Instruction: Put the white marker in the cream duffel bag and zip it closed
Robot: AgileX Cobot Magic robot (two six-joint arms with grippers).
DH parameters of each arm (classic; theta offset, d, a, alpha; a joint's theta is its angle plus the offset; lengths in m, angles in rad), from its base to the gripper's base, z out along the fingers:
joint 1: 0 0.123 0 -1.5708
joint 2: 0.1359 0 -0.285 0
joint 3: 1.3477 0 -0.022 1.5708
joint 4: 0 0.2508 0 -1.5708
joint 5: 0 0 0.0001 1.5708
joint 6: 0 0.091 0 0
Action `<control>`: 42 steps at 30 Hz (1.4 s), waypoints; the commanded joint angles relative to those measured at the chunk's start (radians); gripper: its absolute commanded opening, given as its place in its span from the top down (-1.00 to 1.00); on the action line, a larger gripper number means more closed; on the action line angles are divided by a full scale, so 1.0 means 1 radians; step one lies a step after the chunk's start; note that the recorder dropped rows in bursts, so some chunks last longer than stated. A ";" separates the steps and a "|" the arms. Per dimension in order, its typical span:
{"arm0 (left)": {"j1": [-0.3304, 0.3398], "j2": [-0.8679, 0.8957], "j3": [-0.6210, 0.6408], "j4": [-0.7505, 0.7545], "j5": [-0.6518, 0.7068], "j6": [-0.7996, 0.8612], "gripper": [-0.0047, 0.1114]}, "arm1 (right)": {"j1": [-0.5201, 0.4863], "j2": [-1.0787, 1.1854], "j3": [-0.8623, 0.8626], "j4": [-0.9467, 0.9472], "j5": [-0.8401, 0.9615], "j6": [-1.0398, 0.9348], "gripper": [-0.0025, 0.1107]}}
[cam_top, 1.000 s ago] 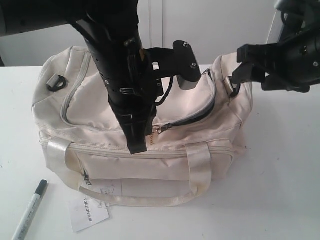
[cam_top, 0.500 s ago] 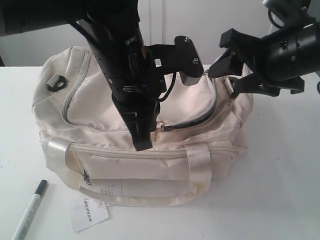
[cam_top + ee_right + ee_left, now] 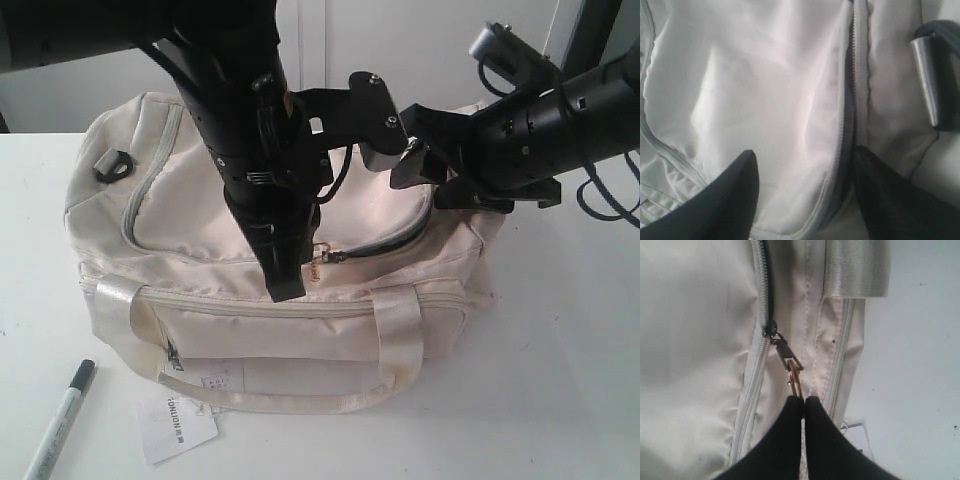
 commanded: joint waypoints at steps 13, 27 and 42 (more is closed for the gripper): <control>-0.006 -0.015 0.002 -0.011 -0.010 -0.012 0.92 | 0.006 0.061 -0.006 -0.009 -0.022 -0.042 0.37; -0.006 -0.032 0.002 0.028 0.014 -0.012 0.92 | 0.006 0.024 -0.006 -0.052 -0.057 -0.042 0.96; 0.037 -0.033 0.002 0.073 0.132 -0.017 0.92 | 0.006 0.021 -0.006 -0.066 -0.071 -0.044 0.96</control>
